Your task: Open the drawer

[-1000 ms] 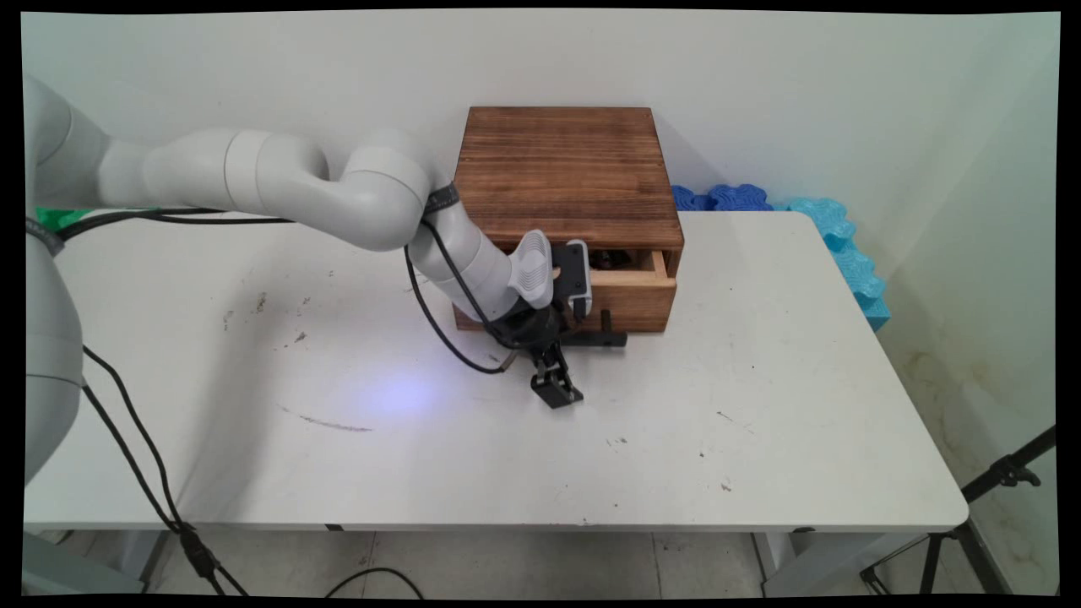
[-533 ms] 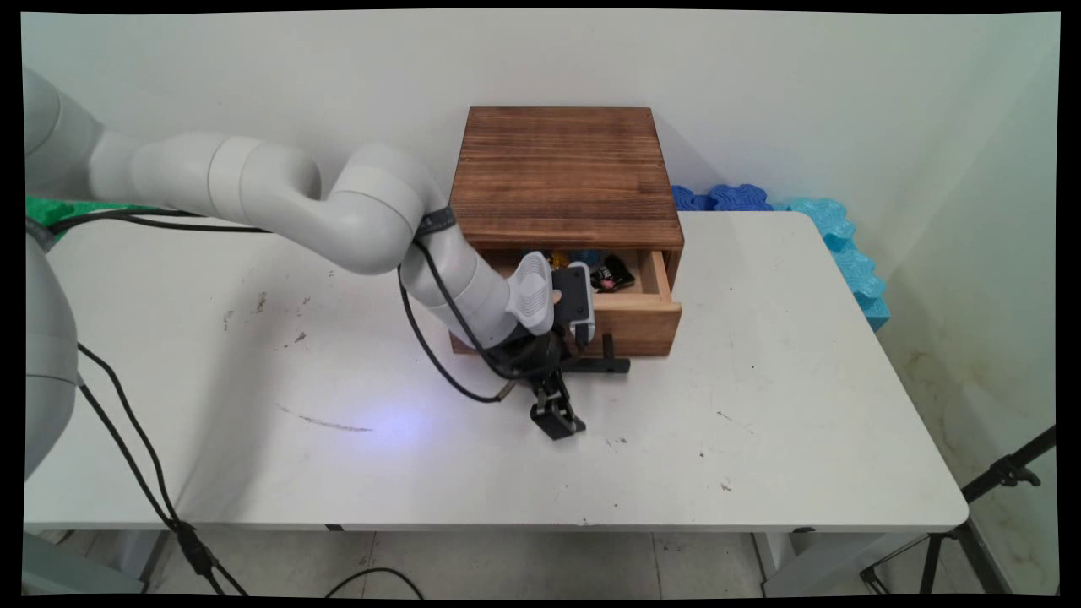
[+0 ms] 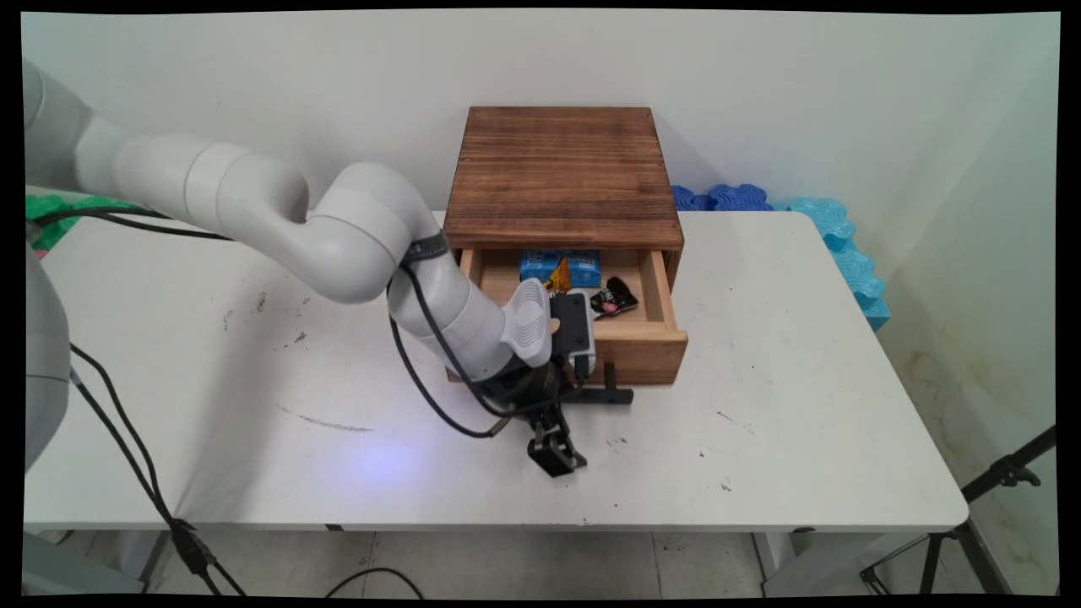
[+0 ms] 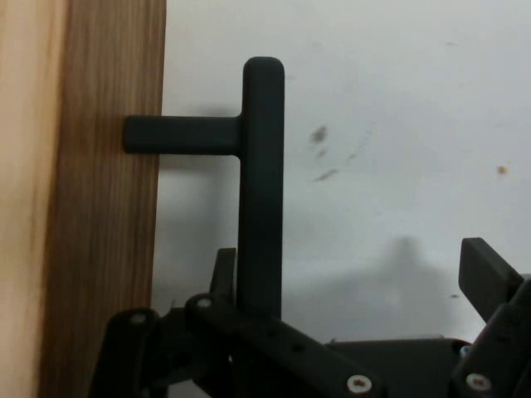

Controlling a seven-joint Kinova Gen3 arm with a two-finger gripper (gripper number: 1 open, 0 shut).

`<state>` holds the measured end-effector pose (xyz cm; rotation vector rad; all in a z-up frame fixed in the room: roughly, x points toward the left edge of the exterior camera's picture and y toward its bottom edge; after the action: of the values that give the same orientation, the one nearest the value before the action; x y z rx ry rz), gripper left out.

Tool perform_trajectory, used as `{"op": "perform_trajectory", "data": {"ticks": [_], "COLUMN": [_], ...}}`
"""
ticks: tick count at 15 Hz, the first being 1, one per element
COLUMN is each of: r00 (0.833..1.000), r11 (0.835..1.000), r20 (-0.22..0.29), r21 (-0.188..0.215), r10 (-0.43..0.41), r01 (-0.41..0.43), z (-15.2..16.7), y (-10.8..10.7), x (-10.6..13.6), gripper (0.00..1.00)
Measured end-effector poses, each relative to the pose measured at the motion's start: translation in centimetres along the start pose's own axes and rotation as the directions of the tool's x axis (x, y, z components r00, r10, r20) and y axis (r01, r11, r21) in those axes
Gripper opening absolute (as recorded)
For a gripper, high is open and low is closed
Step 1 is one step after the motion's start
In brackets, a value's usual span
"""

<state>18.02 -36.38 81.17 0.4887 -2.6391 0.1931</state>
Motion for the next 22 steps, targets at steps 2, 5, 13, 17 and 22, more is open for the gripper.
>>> {"op": "perform_trajectory", "data": {"ticks": [2, 5, 13, 17, 22], "r00": [1.000, 1.000, 1.000, 1.000, 1.000], "r11": [1.000, 1.000, 0.999, 0.998, 0.997], "r20": [-0.001, -0.002, -0.005, -0.007, -0.009], "r21": [-0.007, -0.021, -0.049, -0.061, -0.074], "r10": [-0.003, -0.008, -0.010, -0.008, -0.004], "r01": [0.003, 0.008, 0.010, 0.008, 0.004], "z": [-0.2, -0.5, -1.3, -1.7, -2.1], "y": [0.8, 2.2, 5.3, 6.7, 8.2], "x": [0.0, -0.1, -0.4, -0.6, -0.8], "gripper": [1.00, 1.00, 1.00, 1.00, 1.00]}}
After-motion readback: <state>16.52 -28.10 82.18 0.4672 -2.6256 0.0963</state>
